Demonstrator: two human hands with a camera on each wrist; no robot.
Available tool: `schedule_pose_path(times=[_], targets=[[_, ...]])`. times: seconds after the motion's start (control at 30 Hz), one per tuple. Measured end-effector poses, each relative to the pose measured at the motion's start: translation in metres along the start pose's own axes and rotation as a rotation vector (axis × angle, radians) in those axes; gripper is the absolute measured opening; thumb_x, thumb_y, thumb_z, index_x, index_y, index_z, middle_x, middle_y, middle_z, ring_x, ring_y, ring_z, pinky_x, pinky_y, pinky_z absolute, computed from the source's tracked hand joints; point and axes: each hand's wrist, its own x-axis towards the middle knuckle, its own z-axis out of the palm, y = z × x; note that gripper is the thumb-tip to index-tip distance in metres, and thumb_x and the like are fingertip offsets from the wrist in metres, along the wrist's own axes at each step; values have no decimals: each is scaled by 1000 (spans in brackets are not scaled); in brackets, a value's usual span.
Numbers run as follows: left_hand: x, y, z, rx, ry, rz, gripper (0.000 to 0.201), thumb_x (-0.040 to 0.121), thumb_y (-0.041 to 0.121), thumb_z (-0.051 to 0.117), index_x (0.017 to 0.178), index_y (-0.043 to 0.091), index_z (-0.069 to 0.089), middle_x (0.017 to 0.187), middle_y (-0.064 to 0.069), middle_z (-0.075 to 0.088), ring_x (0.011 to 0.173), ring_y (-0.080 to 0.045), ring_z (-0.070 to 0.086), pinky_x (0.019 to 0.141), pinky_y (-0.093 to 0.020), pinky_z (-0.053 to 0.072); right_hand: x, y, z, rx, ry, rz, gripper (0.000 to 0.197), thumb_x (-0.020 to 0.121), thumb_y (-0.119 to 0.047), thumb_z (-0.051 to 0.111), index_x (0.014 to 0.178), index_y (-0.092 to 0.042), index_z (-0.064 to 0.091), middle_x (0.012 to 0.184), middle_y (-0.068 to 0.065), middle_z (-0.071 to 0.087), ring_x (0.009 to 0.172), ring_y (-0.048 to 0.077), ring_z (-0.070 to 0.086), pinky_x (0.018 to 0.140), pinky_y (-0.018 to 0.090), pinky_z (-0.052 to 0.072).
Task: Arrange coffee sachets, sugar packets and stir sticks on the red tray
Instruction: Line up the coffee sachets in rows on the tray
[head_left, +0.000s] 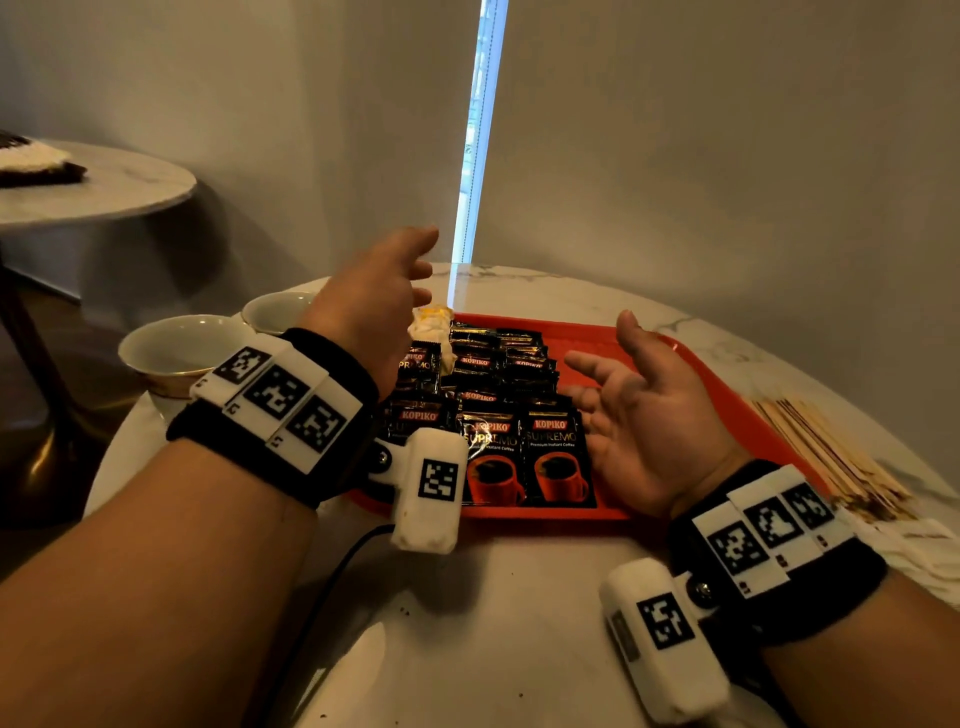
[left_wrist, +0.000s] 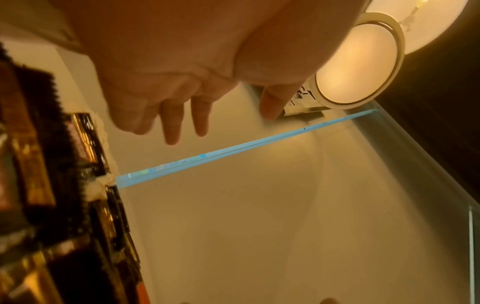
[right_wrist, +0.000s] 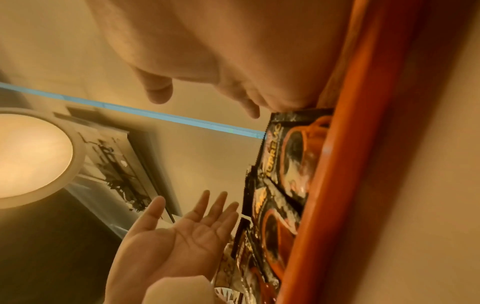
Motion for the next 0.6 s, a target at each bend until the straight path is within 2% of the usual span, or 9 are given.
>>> schedule_pose_path(times=[0.07,0.13,0.2,0.3,0.4,0.6], targets=[[-1,1,0,-132,-8,25,44,93,51,54,118,15,60,122,-11,59,119,-29,50,101,-43,39,1,-6,-3,-11,8,10,96,73,-70,51,146,-9,42,124,19,61,107,25,63,83,38,53],[-1,0,-1,-228,-13,44,44,94,49,53,120,15,59,122,-12,61,117,-30,54,94,-42,45,4,-17,-13,27,80,23,91,84,-70,46,150,-9,38,147,29,43,138,35,42,108,45,39],[-1,-1,-1,-293,-16,50,43,94,48,52,119,14,60,121,-12,63,113,-30,57,86,-41,48,6,-27,-22,85,150,45,82,93,-66,42,150,-7,38,155,35,28,148,42,25,118,51,25],[0,-2,0,-365,-41,52,45,96,50,49,119,12,61,120,-13,64,111,-31,59,89,-43,50,12,-33,-29,93,193,118,79,96,-63,39,148,-4,39,155,37,26,148,46,22,120,53,22],[1,-4,1,-459,-73,43,52,96,54,46,120,10,61,120,-15,65,112,-35,60,97,-49,50,19,-36,-22,-4,174,170,81,96,-64,39,150,-4,36,154,37,26,147,47,25,118,53,26],[0,-6,1,-549,-86,26,58,95,57,44,121,9,61,120,-17,66,115,-38,60,100,-53,48,45,-56,-12,-146,134,276,91,93,-71,38,154,-4,28,154,36,28,144,47,32,118,54,30]])
